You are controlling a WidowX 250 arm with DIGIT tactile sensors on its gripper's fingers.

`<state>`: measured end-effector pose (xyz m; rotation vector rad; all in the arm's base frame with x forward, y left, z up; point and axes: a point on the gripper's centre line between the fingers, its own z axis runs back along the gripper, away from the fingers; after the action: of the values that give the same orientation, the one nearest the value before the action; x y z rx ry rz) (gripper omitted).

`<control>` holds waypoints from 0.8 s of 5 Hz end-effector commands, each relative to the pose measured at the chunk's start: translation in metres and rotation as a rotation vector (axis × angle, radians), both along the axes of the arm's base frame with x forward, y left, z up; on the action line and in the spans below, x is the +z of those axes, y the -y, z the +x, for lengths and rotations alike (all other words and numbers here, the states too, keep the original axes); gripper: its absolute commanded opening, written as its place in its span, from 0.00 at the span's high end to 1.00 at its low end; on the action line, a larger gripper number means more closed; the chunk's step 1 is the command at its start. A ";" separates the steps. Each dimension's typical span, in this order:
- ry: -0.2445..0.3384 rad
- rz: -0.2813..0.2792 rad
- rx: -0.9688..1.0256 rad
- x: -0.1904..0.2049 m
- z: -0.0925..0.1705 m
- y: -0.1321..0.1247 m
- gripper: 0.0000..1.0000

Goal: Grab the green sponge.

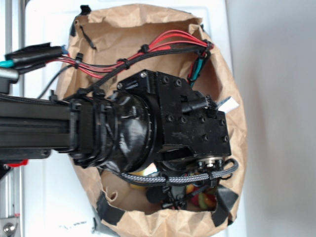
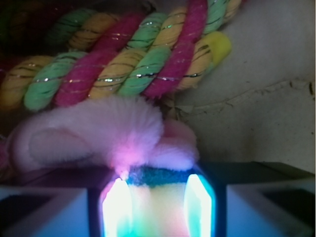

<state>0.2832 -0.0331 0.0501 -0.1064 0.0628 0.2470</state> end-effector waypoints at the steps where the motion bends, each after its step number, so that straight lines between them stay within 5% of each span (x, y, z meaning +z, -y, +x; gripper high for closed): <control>1: 0.131 0.006 0.083 0.060 -0.006 -0.032 1.00; 4: 0.165 0.019 0.083 0.119 -0.011 -0.042 1.00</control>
<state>0.2718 0.0028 0.1395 -0.1041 0.0004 0.3264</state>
